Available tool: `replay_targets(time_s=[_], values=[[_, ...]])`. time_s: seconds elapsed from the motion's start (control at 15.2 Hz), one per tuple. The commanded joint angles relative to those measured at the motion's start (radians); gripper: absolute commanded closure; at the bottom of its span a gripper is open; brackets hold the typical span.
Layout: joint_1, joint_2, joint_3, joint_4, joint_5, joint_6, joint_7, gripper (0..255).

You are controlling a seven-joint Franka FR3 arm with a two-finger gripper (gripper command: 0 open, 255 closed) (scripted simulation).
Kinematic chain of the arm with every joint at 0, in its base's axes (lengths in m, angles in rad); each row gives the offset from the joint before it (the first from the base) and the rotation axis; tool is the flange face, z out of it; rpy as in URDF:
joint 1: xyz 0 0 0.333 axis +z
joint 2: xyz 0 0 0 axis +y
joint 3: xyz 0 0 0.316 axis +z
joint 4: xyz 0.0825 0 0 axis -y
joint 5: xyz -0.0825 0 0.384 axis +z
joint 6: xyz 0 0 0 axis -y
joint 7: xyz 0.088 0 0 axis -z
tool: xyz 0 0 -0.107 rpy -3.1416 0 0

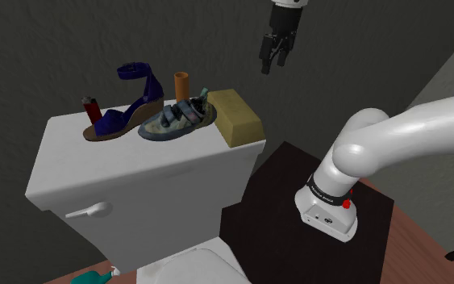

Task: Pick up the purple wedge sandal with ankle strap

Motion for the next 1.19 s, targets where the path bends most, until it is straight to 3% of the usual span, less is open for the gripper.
replay_targets(time_s=[0.0, 0.59, 1.12], values=[[0.000, 0.000, 0.000, 0.000, 0.000, 0.000, 0.000, 0], [0.068, 0.258, 0.146, 0.252, 0.064, -0.011, 0.122, 0], [0.111, 0.519, 0.268, 0.546, 0.058, -0.064, 0.237, 0]])
